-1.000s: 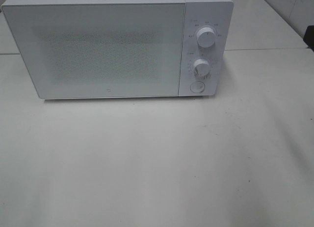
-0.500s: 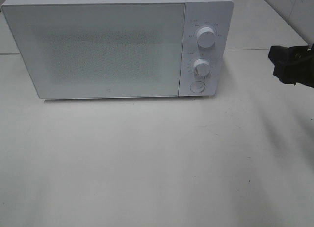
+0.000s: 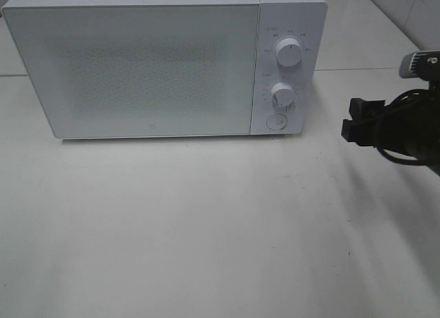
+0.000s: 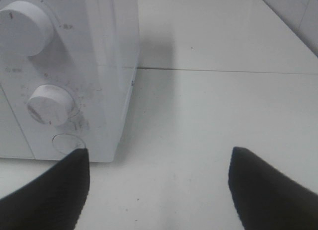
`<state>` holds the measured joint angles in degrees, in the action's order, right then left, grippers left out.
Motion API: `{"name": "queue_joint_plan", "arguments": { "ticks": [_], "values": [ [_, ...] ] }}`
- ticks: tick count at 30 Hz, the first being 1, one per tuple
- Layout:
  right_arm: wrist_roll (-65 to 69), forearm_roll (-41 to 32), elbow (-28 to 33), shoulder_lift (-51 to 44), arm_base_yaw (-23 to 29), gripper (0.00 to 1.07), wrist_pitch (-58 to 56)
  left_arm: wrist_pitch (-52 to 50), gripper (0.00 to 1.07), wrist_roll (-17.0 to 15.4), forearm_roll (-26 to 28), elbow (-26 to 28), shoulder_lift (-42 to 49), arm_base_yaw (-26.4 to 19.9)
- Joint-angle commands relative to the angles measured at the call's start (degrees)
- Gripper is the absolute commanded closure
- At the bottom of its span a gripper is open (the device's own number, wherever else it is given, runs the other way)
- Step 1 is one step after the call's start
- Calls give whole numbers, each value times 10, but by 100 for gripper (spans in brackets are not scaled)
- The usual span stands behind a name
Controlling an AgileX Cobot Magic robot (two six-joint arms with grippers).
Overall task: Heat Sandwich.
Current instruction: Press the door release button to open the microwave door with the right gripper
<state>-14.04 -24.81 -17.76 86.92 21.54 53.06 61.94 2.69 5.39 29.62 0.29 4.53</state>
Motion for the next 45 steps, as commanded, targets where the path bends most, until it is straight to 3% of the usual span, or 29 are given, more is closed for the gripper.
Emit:
{"name": "queue_joint_plan", "arguments": {
  "ticks": [1,14,19,29,38,45],
  "values": [
    [-10,-7,0,22,23,31,35,-7,10,0,1,-1,3,-1],
    [23,-119,-15,119,171,32,105,-7,10,0,1,-1,3,-1],
    [34,-125,-25,136,199,32,108,-7,10,0,1,-1,3,-1],
    [113,-126,-25,137,203,33,109,-7,10,0,1,-1,3,-1],
    [328,-133,-25,137,203,35,116,-7,10,0,1,-1,3,-1],
    [615,-151,-25,137,203,43,115,-7,10,0,1,-1,3,-1]
  ]
}}
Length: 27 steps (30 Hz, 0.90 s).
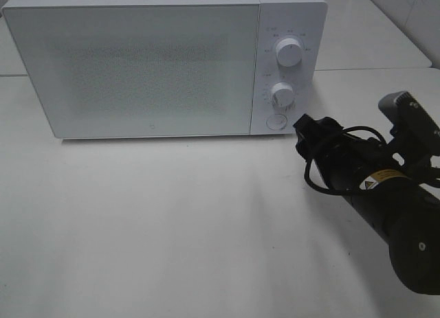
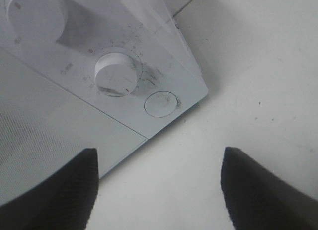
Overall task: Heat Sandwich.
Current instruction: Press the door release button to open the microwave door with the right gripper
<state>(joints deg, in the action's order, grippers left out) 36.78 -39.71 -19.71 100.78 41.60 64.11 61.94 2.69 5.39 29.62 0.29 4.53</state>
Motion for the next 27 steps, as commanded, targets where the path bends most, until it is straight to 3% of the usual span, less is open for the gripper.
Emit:
{"name": "queue_joint_plan", "arguments": {
  "ticks": [1,8,11,12,13,15,27],
  "values": [
    [145,-2,-5,-2,2,44,4,-7,10,0,1,-1,3,-1],
    [304,-2,-5,-2,2,60,2,-7,10,0,1,-1,3,-1],
    [374,-2,-5,-2,2,84,-15,-7,10,0,1,-1,3,-1],
    [374,-2,-5,-2,2,84,-15,-7,10,0,1,-1,3,-1],
    [396,-2,-5,-2,2,99,-26,-7,10,0,1,-1,3,-1],
    [402,-3,-5,-2,2,107,-30,-7,10,0,1,-1,3,-1],
    [402,-10,-5,-2,2,107,-39,-7,10,0,1,-1,3,-1]
  ]
}}
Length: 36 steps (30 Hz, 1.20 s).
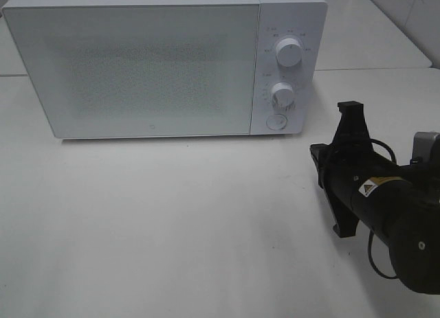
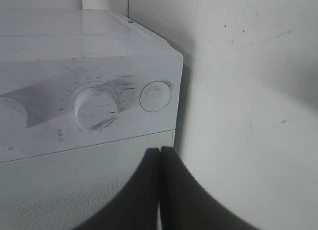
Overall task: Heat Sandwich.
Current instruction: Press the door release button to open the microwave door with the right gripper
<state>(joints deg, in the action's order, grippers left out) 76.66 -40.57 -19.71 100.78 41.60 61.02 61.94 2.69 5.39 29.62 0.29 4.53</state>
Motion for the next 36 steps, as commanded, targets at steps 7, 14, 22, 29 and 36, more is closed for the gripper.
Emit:
{"name": "queue_joint_plan", "arguments": {
  "ticks": [7,14,22,29,36],
  "values": [
    [38,-3,-30,39,1,107,-12,-7,10,0,1,-1,3,-1],
    [48,7,-70,76,-3,107,-13,-7,10,0,1,-1,3,-1],
    [48,11,-125,123,-28,106,-28,-7,10,0,1,-1,3,-1],
    [45,23,-179,154,-62,106,-56,-7,10,0,1,-1,3,-1],
    [48,40,-229,180,-76,106,-77,-7,10,0,1,-1,3,-1]
  ]
}}
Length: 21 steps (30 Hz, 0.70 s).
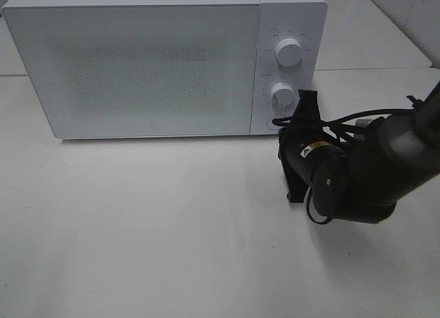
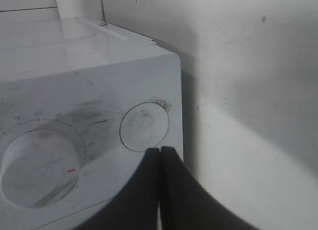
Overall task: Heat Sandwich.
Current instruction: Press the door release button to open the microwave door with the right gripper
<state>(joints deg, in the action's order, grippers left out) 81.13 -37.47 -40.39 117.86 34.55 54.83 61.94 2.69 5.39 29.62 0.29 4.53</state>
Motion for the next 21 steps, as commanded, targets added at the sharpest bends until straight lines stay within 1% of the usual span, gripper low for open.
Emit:
{"name": "queue_joint_plan", "arguments": {
  "ticks": [1,8,11,15,21],
  "values": [
    [3,7,-28,14,-7,106,-19,-7,10,0,1,-1,3,-1],
    [-6,6,-73,42,-25,106,-25,-7,10,0,1,-1,3,-1],
    [-9,1,-85,51,-25,106,-28,-7,10,0,1,-1,3,-1],
    [-14,3,-99,56,-32,105,-41,-7,10,0,1,-1,3,-1],
    [-38,-11,-111,56,-45,105,-38,-7,10,0,1,-1,3,-1]
  ]
}}
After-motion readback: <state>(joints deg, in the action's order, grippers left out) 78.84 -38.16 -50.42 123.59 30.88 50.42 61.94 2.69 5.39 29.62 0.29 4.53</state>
